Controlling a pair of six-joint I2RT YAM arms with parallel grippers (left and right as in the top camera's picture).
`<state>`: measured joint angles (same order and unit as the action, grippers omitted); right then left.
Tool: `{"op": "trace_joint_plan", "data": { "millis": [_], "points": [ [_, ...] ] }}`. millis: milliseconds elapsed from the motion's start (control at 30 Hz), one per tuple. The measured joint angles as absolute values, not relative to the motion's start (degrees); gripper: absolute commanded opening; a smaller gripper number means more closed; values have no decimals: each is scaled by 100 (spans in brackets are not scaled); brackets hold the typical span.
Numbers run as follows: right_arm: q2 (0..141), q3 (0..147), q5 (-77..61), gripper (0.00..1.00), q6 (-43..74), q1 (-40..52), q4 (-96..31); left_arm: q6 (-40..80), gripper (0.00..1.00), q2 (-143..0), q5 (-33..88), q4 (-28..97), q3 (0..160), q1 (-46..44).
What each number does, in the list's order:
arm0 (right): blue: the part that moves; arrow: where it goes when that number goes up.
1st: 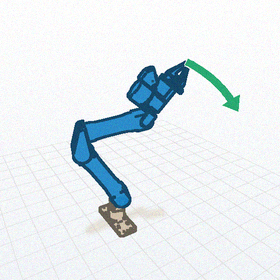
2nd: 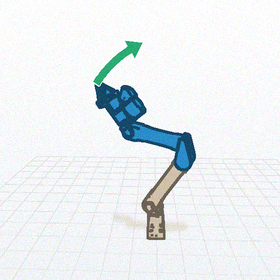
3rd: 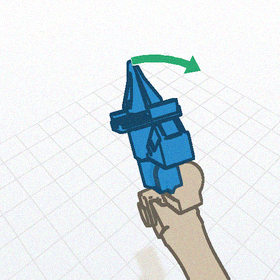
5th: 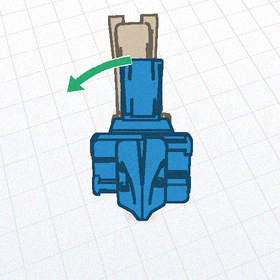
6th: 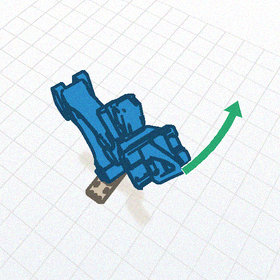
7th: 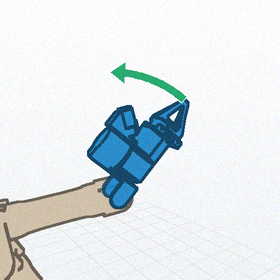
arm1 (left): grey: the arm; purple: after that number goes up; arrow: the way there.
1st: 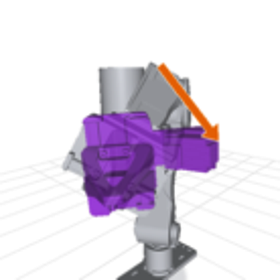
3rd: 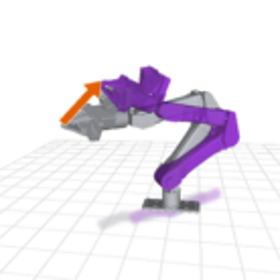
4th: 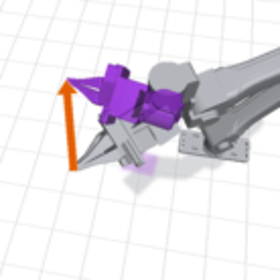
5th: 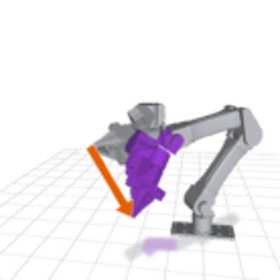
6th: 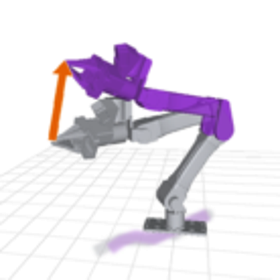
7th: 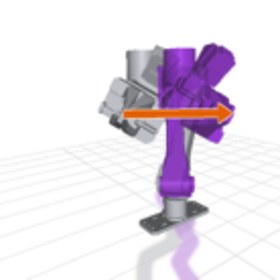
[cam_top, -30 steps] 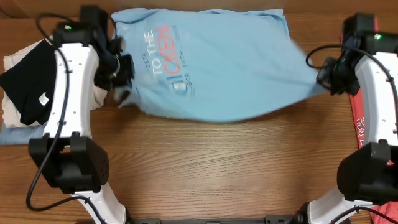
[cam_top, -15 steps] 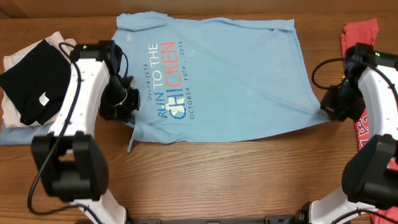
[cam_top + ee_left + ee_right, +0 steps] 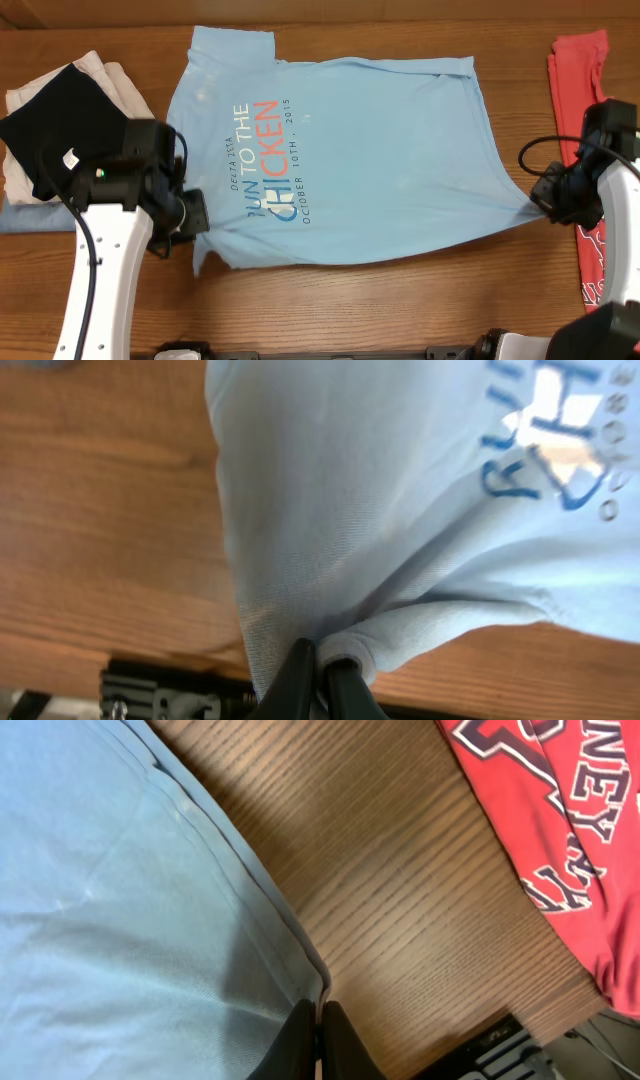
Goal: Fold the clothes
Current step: 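Lay the shirt down flat, stretching it between both grippers, then pull the shirt sides inward with both grippers to straighten it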
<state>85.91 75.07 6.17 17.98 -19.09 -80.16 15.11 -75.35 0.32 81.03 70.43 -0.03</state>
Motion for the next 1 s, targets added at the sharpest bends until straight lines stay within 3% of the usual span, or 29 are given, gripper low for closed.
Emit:
{"op": "trace_joint_plan", "data": {
  "millis": [700, 1000],
  "points": [
    [7419, 7181, 808, 4, 2185, -1909, -8451, 2567, 4, -6980, -274, 8300, 6587, -3],
    [7627, 7157, 185, 4, 1787, -1909, -7465, 2827, 5, -7081, -388, 6888, 6582, -3]
  ]
}}
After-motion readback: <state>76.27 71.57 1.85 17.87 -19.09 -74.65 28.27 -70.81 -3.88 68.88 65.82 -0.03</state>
